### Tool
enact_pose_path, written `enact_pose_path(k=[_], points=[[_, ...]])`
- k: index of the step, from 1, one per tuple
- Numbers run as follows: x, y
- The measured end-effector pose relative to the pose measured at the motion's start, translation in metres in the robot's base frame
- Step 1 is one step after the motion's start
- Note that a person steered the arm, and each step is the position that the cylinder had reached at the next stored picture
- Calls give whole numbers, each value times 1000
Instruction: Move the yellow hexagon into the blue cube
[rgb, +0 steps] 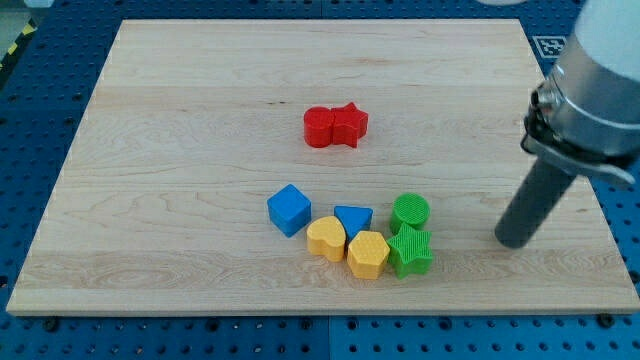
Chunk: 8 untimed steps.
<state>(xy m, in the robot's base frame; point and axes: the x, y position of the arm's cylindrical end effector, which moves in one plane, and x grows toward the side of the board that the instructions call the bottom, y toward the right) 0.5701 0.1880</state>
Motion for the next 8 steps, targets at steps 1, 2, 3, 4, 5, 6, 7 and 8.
enact_pose_path(k=[1, 2, 3, 4, 5, 6, 7, 8], points=[[46, -7], [49, -25], [49, -81], [49, -129], [41, -131], [33, -130], [33, -130], [32, -130]])
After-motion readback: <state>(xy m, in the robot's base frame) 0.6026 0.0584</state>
